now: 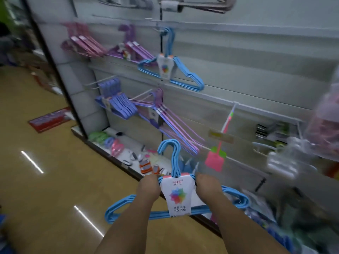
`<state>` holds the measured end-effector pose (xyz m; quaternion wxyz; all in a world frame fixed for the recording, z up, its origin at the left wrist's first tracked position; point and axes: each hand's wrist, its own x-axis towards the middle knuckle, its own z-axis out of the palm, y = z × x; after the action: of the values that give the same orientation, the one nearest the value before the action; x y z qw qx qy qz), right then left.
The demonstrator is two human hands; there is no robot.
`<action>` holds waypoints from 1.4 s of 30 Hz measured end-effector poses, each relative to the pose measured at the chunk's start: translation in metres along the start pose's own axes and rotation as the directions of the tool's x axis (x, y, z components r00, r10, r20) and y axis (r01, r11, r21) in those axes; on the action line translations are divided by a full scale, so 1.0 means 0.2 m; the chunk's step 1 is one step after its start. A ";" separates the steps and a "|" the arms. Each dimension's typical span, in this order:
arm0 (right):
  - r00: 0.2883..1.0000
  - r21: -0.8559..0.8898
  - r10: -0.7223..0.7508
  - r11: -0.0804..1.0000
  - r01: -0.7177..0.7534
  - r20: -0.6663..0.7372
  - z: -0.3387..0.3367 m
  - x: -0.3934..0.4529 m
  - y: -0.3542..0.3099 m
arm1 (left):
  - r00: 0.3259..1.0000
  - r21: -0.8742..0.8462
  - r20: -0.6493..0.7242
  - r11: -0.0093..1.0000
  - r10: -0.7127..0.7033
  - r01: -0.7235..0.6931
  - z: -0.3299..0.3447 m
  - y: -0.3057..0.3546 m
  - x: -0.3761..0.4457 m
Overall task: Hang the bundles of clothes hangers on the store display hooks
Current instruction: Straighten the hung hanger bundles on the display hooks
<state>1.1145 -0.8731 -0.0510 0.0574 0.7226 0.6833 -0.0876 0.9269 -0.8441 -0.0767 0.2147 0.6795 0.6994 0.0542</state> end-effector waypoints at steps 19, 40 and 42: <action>0.963 -0.059 -0.174 0.984 0.165 -0.206 -0.54 0.97 -0.51 | 0.979 0.026 -0.197 0.998 -0.049 0.055 -0.75 -0.19 0.88; 0.800 0.243 0.244 0.962 -0.126 -0.549 -1.27 1.52 -0.57 | 0.792 0.172 -0.361 0.870 0.492 -0.462 -1.61 0.23 1.78; 0.752 0.349 0.351 0.921 -0.172 -0.558 -1.28 1.55 -0.56 | 0.755 0.196 -0.350 0.832 0.554 -0.519 -1.64 0.30 1.84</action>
<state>1.0299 -0.5114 0.1398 -0.2556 0.8015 0.5367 0.0653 0.8650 -0.4107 0.1572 0.0156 0.8350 0.5050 0.2180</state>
